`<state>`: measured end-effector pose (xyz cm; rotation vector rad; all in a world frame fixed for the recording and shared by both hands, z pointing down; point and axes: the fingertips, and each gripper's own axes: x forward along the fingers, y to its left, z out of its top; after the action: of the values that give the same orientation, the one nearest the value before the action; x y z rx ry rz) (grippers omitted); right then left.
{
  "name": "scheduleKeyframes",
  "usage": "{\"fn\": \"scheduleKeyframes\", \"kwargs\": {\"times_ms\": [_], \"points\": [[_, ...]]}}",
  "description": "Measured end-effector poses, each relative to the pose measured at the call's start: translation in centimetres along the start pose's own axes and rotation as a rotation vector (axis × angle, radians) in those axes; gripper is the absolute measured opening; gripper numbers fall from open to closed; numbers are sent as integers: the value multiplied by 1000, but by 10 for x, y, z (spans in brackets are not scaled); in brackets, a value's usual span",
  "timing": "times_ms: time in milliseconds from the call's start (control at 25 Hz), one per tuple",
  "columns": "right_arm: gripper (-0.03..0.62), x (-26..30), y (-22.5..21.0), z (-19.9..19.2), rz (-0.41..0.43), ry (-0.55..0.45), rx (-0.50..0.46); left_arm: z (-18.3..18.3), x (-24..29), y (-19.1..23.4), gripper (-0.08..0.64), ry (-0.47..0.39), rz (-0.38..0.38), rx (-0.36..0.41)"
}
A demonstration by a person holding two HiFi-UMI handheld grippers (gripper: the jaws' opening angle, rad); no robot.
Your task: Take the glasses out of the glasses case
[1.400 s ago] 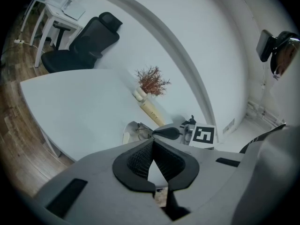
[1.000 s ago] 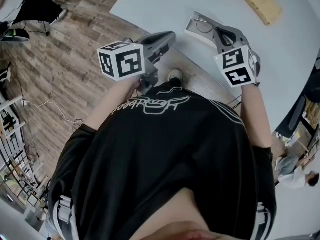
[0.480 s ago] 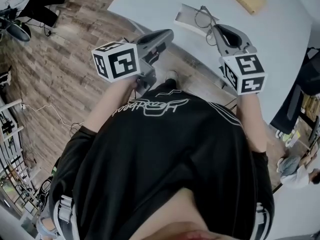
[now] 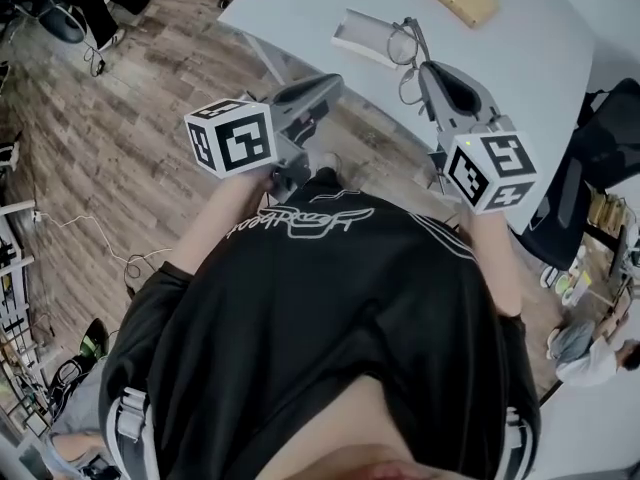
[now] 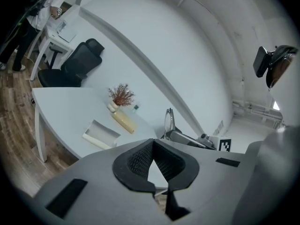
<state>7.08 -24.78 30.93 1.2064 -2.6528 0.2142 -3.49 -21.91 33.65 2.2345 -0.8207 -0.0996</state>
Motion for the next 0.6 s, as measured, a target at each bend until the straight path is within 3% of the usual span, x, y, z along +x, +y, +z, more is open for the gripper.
{"fn": "scheduleKeyframes", "kwargs": {"times_ms": [240, 600], "points": [[18, -54, 16, 9, 34, -86, 109, -14, -9, -53, 8, -29, -50, 53], [18, -125, 44, -2, 102, -150, 191, -54, -21, -117, 8, -40, -89, 104]]}}
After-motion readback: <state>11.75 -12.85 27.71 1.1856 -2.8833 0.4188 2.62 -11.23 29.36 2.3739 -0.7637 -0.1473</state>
